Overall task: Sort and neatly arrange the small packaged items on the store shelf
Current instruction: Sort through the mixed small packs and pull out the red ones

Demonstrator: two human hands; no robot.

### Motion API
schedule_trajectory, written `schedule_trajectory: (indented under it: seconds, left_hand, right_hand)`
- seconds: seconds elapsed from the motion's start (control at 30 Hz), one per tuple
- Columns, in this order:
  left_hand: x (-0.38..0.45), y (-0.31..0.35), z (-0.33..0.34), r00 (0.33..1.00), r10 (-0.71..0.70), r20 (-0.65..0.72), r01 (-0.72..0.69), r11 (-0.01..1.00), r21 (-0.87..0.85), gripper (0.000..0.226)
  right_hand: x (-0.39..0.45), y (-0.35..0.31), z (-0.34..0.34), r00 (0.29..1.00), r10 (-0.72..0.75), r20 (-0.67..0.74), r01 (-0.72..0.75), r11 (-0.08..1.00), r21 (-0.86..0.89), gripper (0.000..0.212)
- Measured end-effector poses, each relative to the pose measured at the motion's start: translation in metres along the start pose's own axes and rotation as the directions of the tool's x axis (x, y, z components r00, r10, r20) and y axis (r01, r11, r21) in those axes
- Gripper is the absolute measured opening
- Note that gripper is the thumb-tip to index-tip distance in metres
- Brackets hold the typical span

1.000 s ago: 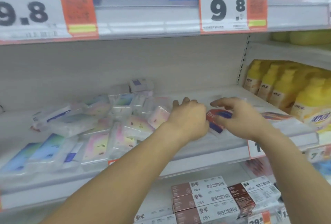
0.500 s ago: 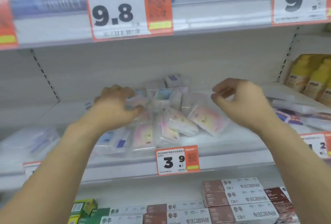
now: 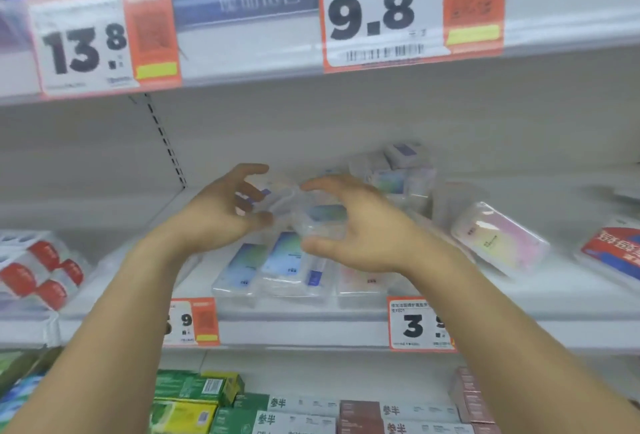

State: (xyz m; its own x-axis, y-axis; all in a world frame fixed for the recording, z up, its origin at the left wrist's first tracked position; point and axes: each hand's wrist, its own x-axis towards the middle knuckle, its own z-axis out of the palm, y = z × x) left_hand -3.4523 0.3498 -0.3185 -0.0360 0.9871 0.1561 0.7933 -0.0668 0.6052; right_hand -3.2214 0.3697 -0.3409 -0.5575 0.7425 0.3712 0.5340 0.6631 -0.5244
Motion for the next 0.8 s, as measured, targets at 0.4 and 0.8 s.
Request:
schedule_trajectory:
  seconds: [0.4, 0.8]
  left_hand:
    - [0.027, -0.046, 0.011, 0.966, -0.065, -0.250, 0.037, 0.993, -0.113, 0.010]
    - [0.023, -0.041, -0.005, 0.904, -0.258, -0.340, 0.082, 0.887, -0.454, 0.031]
  right_hand:
    - [0.022, 0.002, -0.026, 0.955, 0.268, 0.130, -0.259, 0.962, -0.082, 0.046]
    - [0.084, 0.016, 0.012, 0.969, 0.104, 0.226, -0.063, 0.982, -0.181, 0.052]
